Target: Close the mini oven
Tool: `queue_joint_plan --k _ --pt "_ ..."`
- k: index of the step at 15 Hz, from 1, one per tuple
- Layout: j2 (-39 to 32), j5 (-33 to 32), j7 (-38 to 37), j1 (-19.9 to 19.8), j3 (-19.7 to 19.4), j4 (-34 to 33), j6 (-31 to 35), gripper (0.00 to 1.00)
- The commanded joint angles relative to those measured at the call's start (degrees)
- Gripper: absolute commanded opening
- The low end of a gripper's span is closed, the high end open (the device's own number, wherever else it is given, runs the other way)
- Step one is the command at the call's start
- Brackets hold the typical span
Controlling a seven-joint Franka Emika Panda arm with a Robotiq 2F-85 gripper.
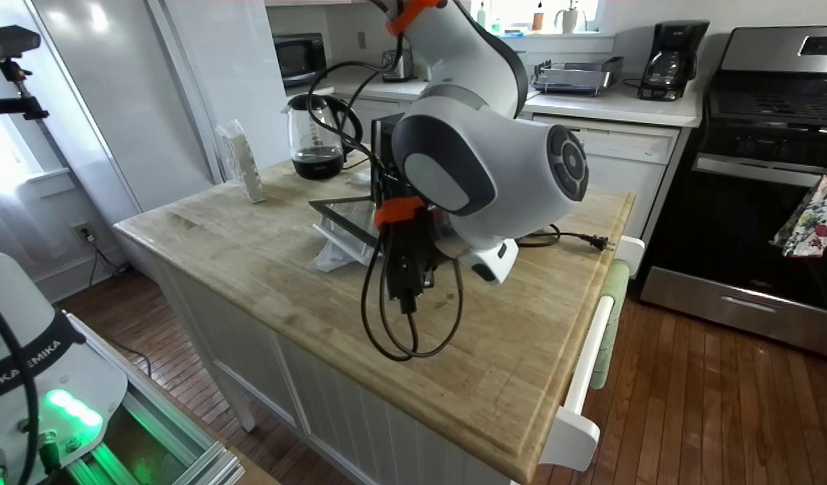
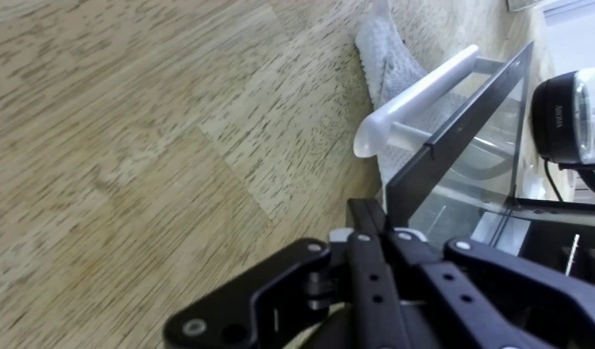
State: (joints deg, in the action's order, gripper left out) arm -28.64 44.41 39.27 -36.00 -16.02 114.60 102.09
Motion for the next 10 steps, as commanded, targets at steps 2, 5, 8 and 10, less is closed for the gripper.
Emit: queue_joint_plan --k 2,5,8,10 --pt "-1.99 3.84 2.83 -3.83 1.55 -4.47 -7.96 0.00" --pt "-2.46 6.29 4.50 -4.90 2.03 -5.63 -11.09 0.00" --pt "-2.27 9.29 6.53 -5.42 2.42 -6.05 -13.02 0.00" --pt "-2.07 11.69 7.51 -5.50 2.46 -6.33 -13.74 0.00"
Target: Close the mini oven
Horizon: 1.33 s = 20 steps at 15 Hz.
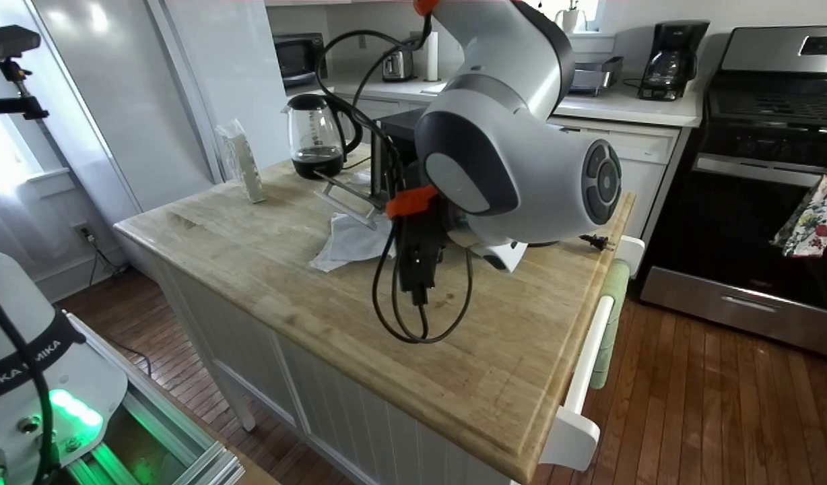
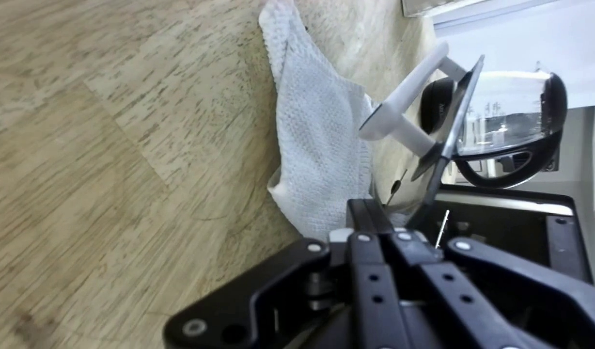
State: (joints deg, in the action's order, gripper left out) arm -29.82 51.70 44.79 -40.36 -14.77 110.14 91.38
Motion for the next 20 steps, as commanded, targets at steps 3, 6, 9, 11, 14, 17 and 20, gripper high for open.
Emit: queue_joint_plan --k 3,6,9,11,14,17,20 --pt "-0.66 7.94 3.70 -0.81 1.04 -2.32 -2.97 0.00" --pt "-0.54 13.15 5.15 -0.74 0.98 -2.59 -3.13 0.00" --pt "-0.70 17.02 6.37 -0.24 0.67 -2.72 -3.29 0.00" --pt "-0.87 18.64 7.15 0.20 0.38 -2.74 -3.34 0.00" --pt "-0.94 17.86 6.25 0.94 -0.28 -2.85 -3.66 0.00" --pt "1.13 11.20 3.90 2.71 -1.96 -1.27 -3.20 0.00" --pt "6.77 4.37 4.45 4.94 -4.17 3.83 0.30 0.00"
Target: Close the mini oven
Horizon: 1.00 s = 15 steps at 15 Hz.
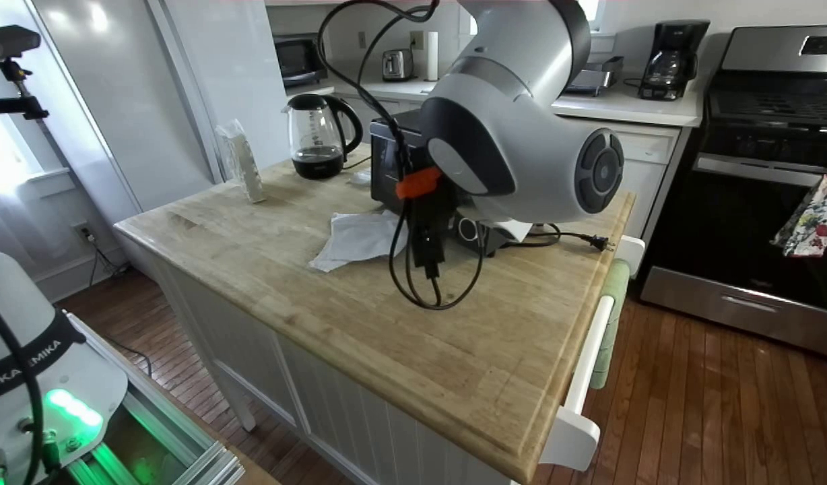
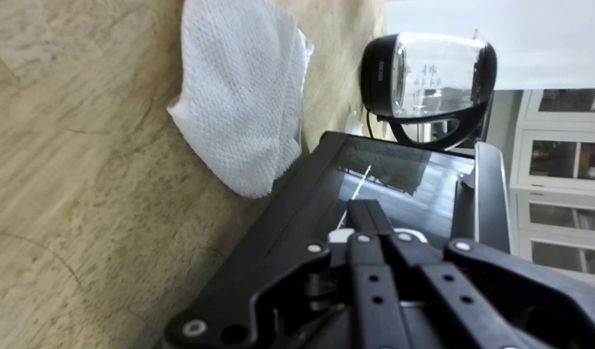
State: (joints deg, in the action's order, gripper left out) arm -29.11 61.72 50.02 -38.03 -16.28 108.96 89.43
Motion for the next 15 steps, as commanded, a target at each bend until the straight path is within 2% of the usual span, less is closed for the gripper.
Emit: queue_joint_plan --k 1,4,5,6,7,12,13,14,15 --pt "9.44 -7.24 0.19 3.51 -3.55 8.00 4.45 0.00" --pt "18.45 -11.76 0.38 5.71 -6.18 14.05 11.19 0.00" --pt "21.46 -12.91 0.34 6.27 -6.73 15.81 13.61 0.26" --pt "24.58 -13.81 0.09 6.78 -7.21 17.66 16.35 0.27" --pt "27.77 -14.88 -0.44 7.29 -7.58 19.46 19.25 0.32" --pt "43.67 -20.53 -8.47 9.61 -6.90 28.62 36.52 0.66" --pt "46.83 -21.98 -10.20 10.08 -6.08 30.85 40.65 0.72" --pt "50.02 -23.40 -12.07 7.73 -2.40 33.20 44.61 0.80" --pt "53.16 -25.60 -14.21 7.24 -0.42 35.62 48.42 0.86"
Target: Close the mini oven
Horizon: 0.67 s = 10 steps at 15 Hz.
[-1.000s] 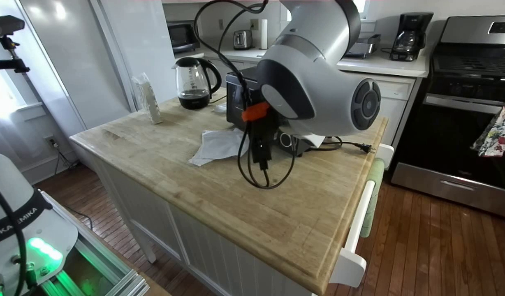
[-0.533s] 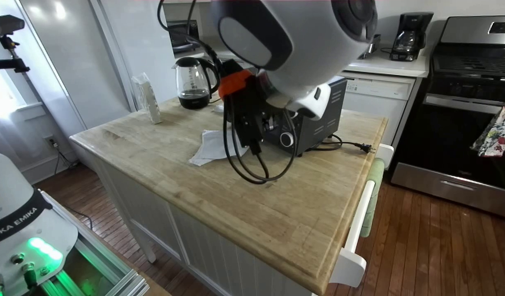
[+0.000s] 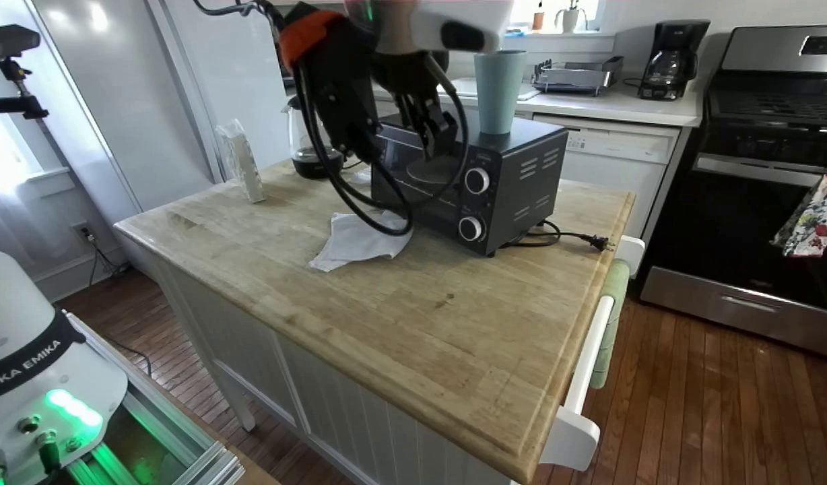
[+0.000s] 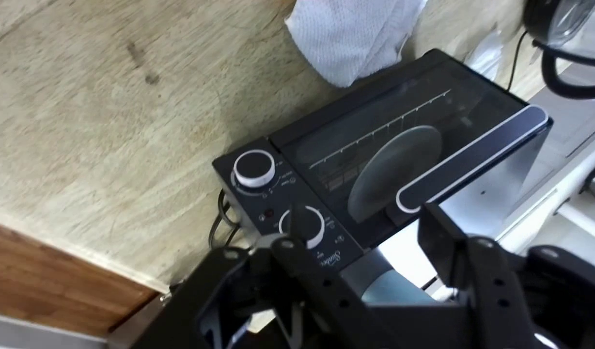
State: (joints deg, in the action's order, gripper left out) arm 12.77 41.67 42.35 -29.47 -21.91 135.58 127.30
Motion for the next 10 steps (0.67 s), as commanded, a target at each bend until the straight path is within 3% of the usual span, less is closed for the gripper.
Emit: queue_joint_plan --k 1,3,4,6,10 --pt "14.43 -7.74 -8.93 -2.20 7.59 11.45 13.86 0.94" --pt "20.64 -14.17 -14.30 -4.57 12.47 15.99 14.94 1.00" --pt "13.22 -12.33 -11.64 3.66 3.15 9.69 13.49 0.89" --pt "18.21 -16.39 -15.79 2.86 5.88 13.39 14.73 1.00" --pt "20.71 -17.63 -16.51 1.84 6.45 15.53 15.17 1.00"
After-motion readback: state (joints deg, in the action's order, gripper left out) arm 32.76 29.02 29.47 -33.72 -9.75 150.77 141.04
